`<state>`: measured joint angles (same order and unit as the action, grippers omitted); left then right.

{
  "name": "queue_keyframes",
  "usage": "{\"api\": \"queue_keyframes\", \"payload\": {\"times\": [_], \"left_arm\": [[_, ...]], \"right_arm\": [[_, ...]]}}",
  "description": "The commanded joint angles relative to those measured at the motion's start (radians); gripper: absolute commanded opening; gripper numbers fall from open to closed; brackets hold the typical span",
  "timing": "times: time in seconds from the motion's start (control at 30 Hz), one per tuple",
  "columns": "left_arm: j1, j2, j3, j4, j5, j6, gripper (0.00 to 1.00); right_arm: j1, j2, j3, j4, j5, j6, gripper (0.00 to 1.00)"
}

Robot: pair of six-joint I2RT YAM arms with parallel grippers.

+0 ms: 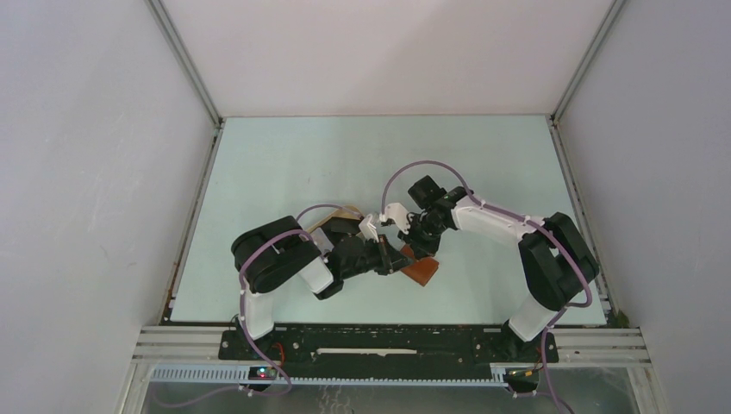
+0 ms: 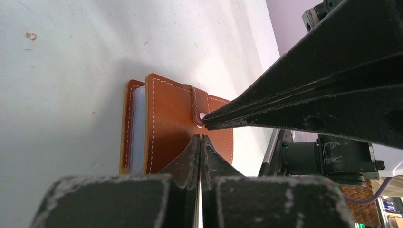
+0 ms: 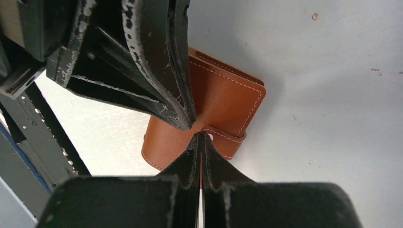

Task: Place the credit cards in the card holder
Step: Close the card holder at the center of the board.

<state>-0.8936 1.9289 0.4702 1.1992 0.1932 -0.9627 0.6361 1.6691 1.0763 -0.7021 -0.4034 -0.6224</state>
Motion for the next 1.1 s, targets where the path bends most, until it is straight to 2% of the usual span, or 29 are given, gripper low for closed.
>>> {"api": "queue_keyframes", "payload": {"times": [0.0,0.5,1.07], "left_arm": [[0.02,0.019,-0.031,-0.048,-0.031,0.016,0.0],[0.034,0.017,-0.06,-0.003,-0.019,0.007,0.0],[0.038,-0.013,-0.092,0.012,-0.028,0.01,0.0]], "right_arm": [[0.059,0.043,-0.053,-0.016,-0.016,0.013,0.0],[0.091,0.042,-0.125,-0.001,0.092,0.029,0.0],[0.107,0.044,-0.179,-0.002,0.14,0.021,0.0]]}}
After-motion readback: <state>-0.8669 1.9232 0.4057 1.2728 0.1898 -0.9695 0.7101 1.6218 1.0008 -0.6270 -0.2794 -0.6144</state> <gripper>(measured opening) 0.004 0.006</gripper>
